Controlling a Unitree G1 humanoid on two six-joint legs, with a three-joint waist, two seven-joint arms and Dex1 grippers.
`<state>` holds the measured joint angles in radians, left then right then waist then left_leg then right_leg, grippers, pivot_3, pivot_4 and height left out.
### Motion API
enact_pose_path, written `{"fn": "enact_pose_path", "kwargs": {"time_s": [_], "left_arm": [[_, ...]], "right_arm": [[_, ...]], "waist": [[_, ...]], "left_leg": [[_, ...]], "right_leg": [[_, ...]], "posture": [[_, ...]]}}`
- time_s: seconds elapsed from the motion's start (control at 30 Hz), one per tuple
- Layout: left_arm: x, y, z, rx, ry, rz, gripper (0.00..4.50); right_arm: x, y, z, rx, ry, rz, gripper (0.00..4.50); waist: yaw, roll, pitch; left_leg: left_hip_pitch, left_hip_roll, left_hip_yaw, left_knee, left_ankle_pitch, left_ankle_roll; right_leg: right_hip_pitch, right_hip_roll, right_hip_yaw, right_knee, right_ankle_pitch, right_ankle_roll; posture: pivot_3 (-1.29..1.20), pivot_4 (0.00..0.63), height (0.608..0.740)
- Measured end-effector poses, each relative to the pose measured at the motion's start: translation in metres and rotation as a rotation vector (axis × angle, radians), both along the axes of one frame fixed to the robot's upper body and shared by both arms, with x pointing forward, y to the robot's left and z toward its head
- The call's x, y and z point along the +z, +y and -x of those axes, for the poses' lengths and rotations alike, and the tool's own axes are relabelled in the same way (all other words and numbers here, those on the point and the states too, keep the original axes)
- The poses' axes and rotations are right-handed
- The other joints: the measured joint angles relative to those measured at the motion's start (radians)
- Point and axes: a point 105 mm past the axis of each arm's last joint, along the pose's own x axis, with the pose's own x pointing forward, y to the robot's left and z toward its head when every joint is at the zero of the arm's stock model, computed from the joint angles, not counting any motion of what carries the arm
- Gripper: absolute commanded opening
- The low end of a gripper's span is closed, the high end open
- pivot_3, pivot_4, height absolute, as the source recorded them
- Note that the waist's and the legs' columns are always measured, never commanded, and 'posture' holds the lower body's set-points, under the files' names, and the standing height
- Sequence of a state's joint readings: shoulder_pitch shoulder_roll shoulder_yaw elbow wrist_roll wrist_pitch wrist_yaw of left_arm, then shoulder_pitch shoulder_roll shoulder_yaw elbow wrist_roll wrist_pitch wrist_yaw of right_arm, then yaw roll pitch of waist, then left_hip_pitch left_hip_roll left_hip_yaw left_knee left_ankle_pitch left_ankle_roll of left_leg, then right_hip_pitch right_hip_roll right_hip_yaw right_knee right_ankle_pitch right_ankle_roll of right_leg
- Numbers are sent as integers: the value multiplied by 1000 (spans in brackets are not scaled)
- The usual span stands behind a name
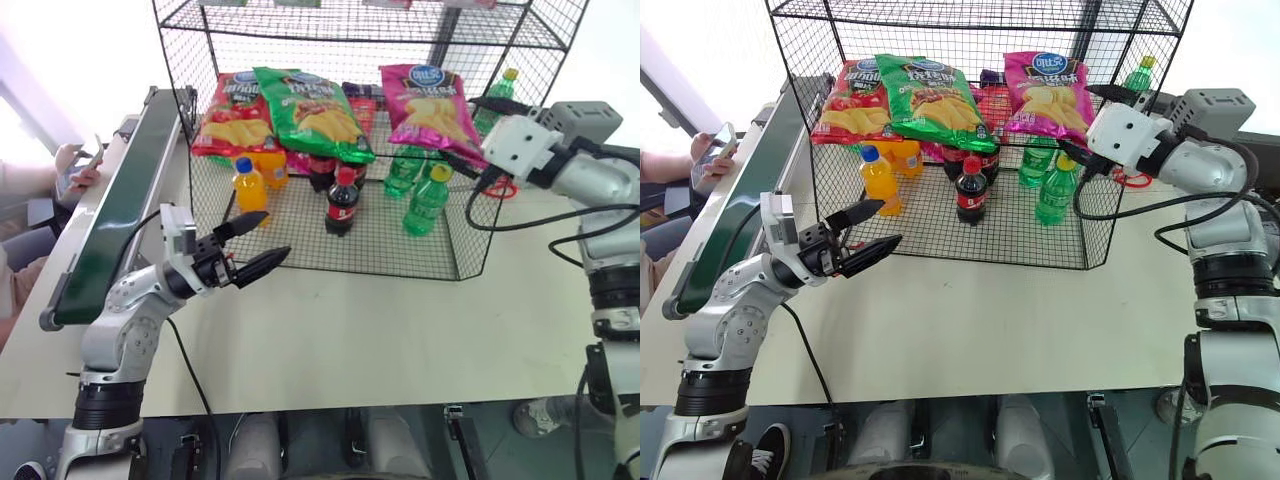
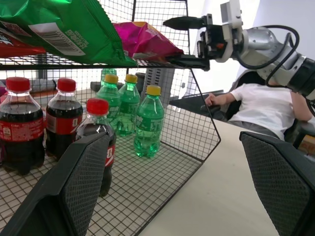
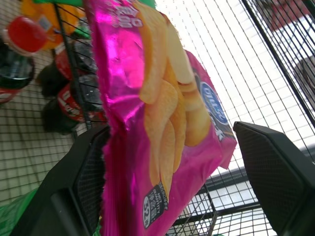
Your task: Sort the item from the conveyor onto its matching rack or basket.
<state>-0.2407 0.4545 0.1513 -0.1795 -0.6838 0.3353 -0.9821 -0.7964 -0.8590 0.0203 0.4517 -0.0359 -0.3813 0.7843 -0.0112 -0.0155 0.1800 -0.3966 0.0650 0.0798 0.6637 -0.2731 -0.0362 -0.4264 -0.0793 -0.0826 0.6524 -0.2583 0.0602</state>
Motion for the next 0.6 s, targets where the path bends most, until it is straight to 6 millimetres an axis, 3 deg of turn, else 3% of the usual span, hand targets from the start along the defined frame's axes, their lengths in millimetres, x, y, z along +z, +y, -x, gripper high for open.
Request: {"fn": "enact_pose_path", "kwargs": {"time_s": [0.2, 0.37, 0.43, 0.53, 0.57, 0.6], "left_arm": [[0, -5, 0, 6, -15, -31, 4500], [-4, 7, -7, 98, -21, -132, 4500], [-5, 17, -11, 164, -19, -194, 4500], [-4, 38, -9, 233, -16, -252, 4500], [-7, 50, -7, 263, 6, -280, 4500], [-8, 56, -6, 280, 16, -292, 4500]], "right_arm": [[-2, 7, 28, 170, 169, -207, 4137], [33, 10, 49, 302, 226, -551, 4137], [18, 17, 65, 358, 349, -608, 4137], [-31, 28, 83, 371, 619, -683, 4137], [-50, 32, 91, 370, 714, -713, 4326], [-58, 35, 95, 376, 755, -734, 4326]], "waist": [[1, 0, 0], [1, 0, 0], [4, -2, -1], [6, -1, -1], [5, -1, -1], [4, 0, 0]], "left_leg": [[0, 0, 0, 0, 0, 0], [1, 1, -1, 0, 0, 0], [1, 1, -2, 0, -1, 1], [0, 1, -2, 0, -1, 2], [0, 0, -1, 0, -2, 3], [0, 0, -1, 0, -2, 3]], "right_leg": [[0, 0, 0, 0, 0, 0], [1, 1, 0, 1, 0, 0], [2, 1, -1, 0, 0, 0], [2, 0, -1, -1, 0, 0], [2, 0, -1, -1, 0, 0], [2, 0, -1, -1, 0, 0]], "posture": [[0, 150, 740], [0, 150, 740], [0, 150, 740], [0, 150, 740], [0, 150, 740], [0, 150, 740]]}}
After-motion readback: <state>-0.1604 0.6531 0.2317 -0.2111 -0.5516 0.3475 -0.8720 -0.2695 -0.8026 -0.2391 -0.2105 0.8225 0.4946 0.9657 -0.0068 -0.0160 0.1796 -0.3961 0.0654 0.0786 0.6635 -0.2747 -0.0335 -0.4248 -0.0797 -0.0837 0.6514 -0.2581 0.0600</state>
